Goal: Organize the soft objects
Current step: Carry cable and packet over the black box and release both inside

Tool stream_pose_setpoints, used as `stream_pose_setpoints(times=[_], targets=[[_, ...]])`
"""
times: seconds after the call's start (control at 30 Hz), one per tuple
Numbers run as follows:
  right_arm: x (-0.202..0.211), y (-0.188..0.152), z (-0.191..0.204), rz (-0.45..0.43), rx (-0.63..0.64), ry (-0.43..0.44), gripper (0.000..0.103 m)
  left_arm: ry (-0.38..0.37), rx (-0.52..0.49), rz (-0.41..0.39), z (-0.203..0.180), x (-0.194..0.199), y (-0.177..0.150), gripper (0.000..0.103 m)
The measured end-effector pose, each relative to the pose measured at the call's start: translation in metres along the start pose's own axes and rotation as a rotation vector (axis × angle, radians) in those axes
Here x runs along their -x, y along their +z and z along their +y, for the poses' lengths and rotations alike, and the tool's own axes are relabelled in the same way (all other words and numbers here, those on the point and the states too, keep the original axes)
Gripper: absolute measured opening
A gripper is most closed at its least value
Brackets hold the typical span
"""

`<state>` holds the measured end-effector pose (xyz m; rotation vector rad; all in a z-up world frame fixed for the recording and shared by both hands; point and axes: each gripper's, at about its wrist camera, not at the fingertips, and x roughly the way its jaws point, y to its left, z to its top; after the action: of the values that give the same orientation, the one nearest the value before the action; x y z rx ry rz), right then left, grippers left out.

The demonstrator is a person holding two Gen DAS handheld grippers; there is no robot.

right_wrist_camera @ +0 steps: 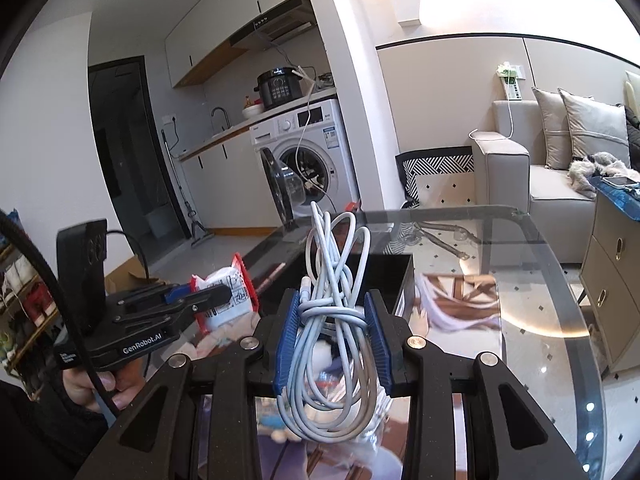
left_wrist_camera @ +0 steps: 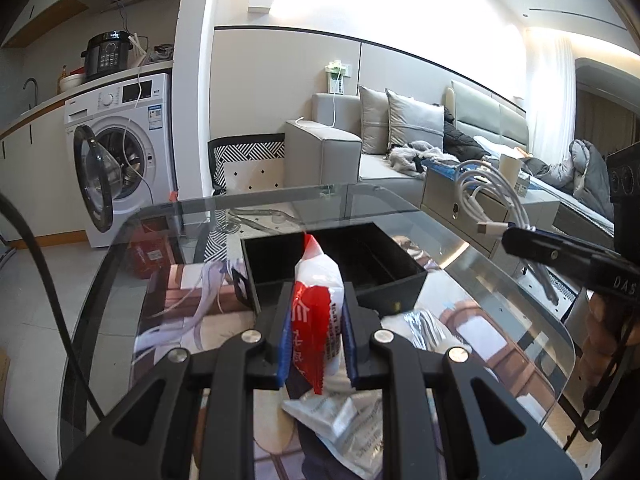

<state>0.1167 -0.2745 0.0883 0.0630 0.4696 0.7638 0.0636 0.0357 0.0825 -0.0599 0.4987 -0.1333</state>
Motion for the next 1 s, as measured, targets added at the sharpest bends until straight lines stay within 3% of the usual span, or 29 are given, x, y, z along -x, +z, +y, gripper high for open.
stream_pose_setpoints(times=[0.27, 0.47, 1.0], targets=[[-0.009, 0.035, -0.018, -0.006, -0.015, -0.003, 0.034, 0.015, -0.005, -0.009, 0.012, -0.016, 0.017, 0.019], [-0.035, 0.05, -0.021, 0.057, 0.014, -0.016, 0.034, 0.012, 0.005, 0.006, 0.021, -0.033, 0.027, 0.019], [-0.116, 0.041, -0.022, 0.223, 0.052, 0.004, 0.034, -0.006, -0.011, 0.072, 0.017, -0.084, 0.038, 0.019]])
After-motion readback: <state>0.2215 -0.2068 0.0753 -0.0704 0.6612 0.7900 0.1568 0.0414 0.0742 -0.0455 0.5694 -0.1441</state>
